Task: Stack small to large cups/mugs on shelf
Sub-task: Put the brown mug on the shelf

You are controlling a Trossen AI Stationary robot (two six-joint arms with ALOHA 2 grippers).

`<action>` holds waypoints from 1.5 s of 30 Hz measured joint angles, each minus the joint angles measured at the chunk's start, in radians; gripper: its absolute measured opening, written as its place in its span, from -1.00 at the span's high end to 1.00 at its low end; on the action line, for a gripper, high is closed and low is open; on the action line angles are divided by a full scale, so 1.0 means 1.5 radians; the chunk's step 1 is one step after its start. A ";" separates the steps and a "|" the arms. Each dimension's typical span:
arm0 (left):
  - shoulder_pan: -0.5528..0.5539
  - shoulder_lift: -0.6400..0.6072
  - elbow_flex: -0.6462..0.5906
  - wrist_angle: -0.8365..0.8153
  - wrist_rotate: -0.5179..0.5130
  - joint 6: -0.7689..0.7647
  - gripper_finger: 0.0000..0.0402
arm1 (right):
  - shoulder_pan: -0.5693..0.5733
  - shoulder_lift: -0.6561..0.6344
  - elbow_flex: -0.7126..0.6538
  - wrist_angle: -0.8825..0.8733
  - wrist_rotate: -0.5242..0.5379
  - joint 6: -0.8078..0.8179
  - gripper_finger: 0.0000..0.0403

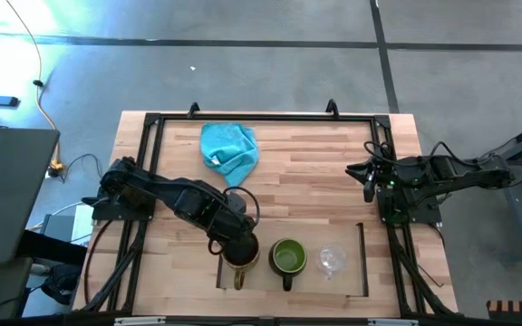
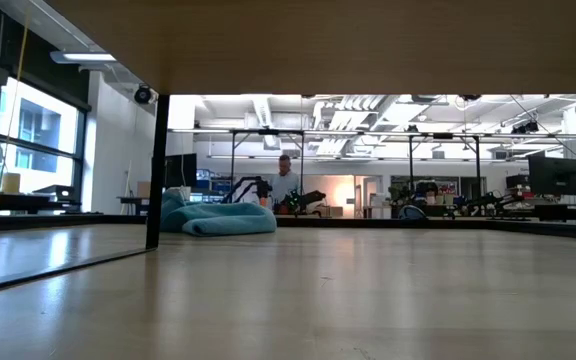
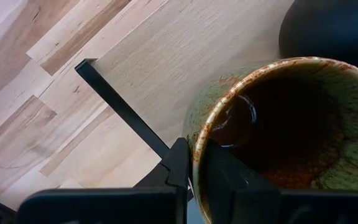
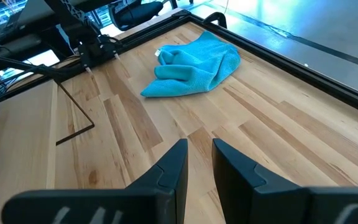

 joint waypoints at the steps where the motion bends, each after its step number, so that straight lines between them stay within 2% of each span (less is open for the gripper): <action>1: 0.000 0.000 0.000 0.000 0.000 0.000 0.93 | 0.000 0.000 0.000 0.000 0.000 0.000 0.68; 45: 0.000 0.000 0.000 0.001 0.000 -0.007 0.89 | 0.000 0.000 0.000 0.000 0.000 -0.002 0.68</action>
